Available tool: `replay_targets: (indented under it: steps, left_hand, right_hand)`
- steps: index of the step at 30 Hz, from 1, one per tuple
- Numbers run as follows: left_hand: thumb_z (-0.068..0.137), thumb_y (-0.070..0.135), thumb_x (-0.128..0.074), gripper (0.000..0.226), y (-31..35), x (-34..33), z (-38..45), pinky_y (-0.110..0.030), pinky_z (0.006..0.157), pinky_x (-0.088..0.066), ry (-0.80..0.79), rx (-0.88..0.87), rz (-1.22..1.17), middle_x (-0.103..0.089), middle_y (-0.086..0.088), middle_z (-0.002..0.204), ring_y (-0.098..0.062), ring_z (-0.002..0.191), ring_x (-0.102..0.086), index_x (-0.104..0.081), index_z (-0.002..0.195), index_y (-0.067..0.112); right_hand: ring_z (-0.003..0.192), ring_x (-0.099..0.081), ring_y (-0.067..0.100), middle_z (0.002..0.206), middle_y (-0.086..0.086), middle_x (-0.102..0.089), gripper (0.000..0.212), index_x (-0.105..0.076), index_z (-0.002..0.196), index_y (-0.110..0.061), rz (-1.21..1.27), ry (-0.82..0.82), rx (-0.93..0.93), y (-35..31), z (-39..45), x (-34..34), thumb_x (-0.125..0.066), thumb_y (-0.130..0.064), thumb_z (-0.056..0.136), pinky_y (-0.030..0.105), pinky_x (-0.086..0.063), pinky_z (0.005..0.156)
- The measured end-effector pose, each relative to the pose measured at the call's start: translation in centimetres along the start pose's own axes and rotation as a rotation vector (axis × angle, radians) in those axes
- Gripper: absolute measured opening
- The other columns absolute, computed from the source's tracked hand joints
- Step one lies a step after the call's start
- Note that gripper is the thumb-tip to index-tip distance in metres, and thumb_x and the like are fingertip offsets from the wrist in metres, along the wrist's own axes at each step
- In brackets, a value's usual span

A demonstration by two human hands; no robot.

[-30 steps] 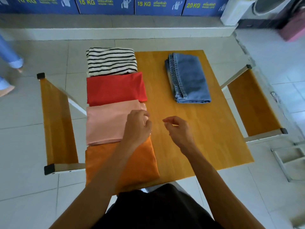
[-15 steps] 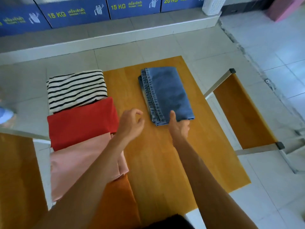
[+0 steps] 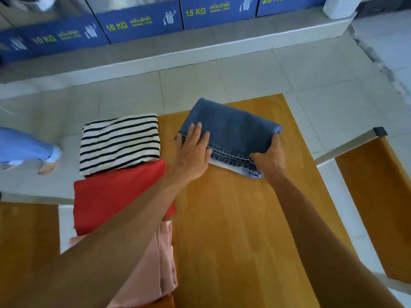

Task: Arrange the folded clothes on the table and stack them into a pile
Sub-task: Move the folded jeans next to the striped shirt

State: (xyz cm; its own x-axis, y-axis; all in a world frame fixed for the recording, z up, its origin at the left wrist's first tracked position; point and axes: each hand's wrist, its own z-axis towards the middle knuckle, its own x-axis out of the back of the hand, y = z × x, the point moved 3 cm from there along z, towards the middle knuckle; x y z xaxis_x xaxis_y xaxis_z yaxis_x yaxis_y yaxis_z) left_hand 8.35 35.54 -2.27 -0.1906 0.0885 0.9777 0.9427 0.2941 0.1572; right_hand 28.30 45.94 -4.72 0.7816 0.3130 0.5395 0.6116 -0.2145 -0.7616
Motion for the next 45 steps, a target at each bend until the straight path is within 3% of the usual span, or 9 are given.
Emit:
replay_targets:
  steps: [3, 8, 15, 21, 27, 30, 32, 35, 45]
  left_hand:
    - [0.104, 0.036, -0.029, 0.059, -2.1, -1.8, -0.5, -0.052, 0.121, -0.001, -0.026, 0.06, 0.051, 0.005, -0.011, 0.164, -0.026, 0.151, 0.008, -0.006, 0.156, 0.02]
    - [0.094, 0.014, -0.049, 0.077, -3.4, -2.8, -2.2, -0.054, 0.12, 0.003, 0.082, 0.199, 0.073, 0.003, -0.011, 0.164, -0.024, 0.152, 0.005, -0.003, 0.156, 0.021]
    - [0.093, 0.016, -0.05, 0.08, -4.4, -3.2, -3.7, -0.055, 0.12, 0.002, 0.123, 0.301, 0.065, 0.005, -0.012, 0.164, -0.026, 0.152, 0.006, -0.001, 0.156, 0.019]
    - [0.092, 0.015, -0.049, 0.081, -4.5, -3.0, -3.5, -0.055, 0.12, 0.004, 0.081, 0.316, 0.046, 0.008, -0.011, 0.164, -0.026, 0.151, 0.009, 0.0, 0.156, 0.021]
    - [0.094, 0.018, -0.049, 0.074, -5.3, -1.6, -3.3, -0.05, 0.122, -0.002, 0.107, 0.314, -0.139, 0.001, -0.011, 0.164, -0.025, 0.152, 0.004, -0.008, 0.156, 0.019]
    - [0.095, 0.024, -0.048, 0.074, -7.5, -0.3, -3.9, -0.048, 0.122, -0.007, 0.25, 0.472, -0.244, -0.004, -0.014, 0.163, -0.028, 0.151, -0.001, -0.007, 0.155, 0.007]
    - [0.097, 0.038, -0.042, 0.076, -9.6, -0.4, -4.1, -0.051, 0.121, -0.002, 0.157, 0.582, -0.262, -0.004, -0.014, 0.164, -0.027, 0.152, 0.0, -0.006, 0.154, 0.005]
    - [0.098, 0.051, -0.029, 0.072, -10.9, -1.3, -4.0, -0.055, 0.12, -0.003, -0.014, 0.559, -0.266, -0.011, -0.01, 0.163, -0.024, 0.152, -0.003, -0.015, 0.153, 0.008]
    - [0.097, 0.057, -0.025, 0.075, -11.3, -1.5, -4.5, -0.053, 0.12, -0.003, -0.045, 0.544, -0.321, -0.014, -0.01, 0.163, -0.024, 0.152, -0.005, -0.02, 0.152, 0.006]
  right_hand:
    - [0.099, -0.064, 0.022, 0.111, -0.008, -0.063, 0.078, -0.034, 0.148, -0.031, -0.013, -0.11, 0.073, -2.1, 3.0, -0.9, -0.061, -0.013, 0.077, 0.035, -0.054, 0.072]
    - [0.105, -0.059, 0.026, 0.128, 0.009, -0.059, 0.08, -0.03, 0.155, -0.021, -0.127, -0.302, 0.211, -6.3, 7.0, -3.3, -0.062, 0.0, 0.085, 0.039, -0.051, 0.081]
    - [0.117, -0.058, 0.033, 0.141, 0.012, -0.054, 0.087, -0.018, 0.16, -0.024, -0.257, -0.45, 0.24, -9.6, 8.9, -6.7, -0.057, 0.003, 0.088, 0.047, -0.053, 0.096]
    - [0.112, -0.06, 0.032, 0.133, 0.009, -0.059, 0.085, -0.028, 0.156, -0.026, -0.23, -0.441, 0.21, -9.4, 9.5, -7.1, -0.06, 0.005, 0.084, 0.048, -0.056, 0.092]
    - [0.099, -0.065, 0.037, 0.108, 0.015, -0.066, 0.043, -0.051, 0.125, -0.015, -0.283, -0.366, 0.284, -9.3, 8.4, -6.6, -0.057, 0.003, 0.087, 0.056, -0.056, 0.087]
    - [0.096, -0.064, 0.032, 0.103, 0.007, -0.066, 0.042, -0.051, 0.124, -0.019, -0.278, -0.341, 0.28, -8.8, 7.7, -6.5, -0.053, 0.002, 0.088, 0.049, -0.057, 0.082]
    - [0.094, -0.064, 0.034, 0.103, 0.01, -0.066, 0.042, -0.052, 0.123, -0.018, -0.241, -0.314, 0.27, -8.3, 7.1, -6.5, -0.05, 0.003, 0.088, 0.052, -0.057, 0.081]
    - [0.089, -0.066, 0.033, 0.1, 0.011, -0.067, 0.045, -0.051, 0.129, -0.019, -0.209, -0.25, 0.254, -7.6, 6.2, -6.6, -0.046, -0.003, 0.088, 0.05, -0.059, 0.075]
    - [0.097, -0.066, 0.032, 0.111, 0.008, -0.066, 0.051, -0.049, 0.135, -0.019, -0.272, -0.278, 0.189, -8.1, 6.1, -6.2, -0.051, -0.003, 0.087, 0.046, -0.06, 0.079]
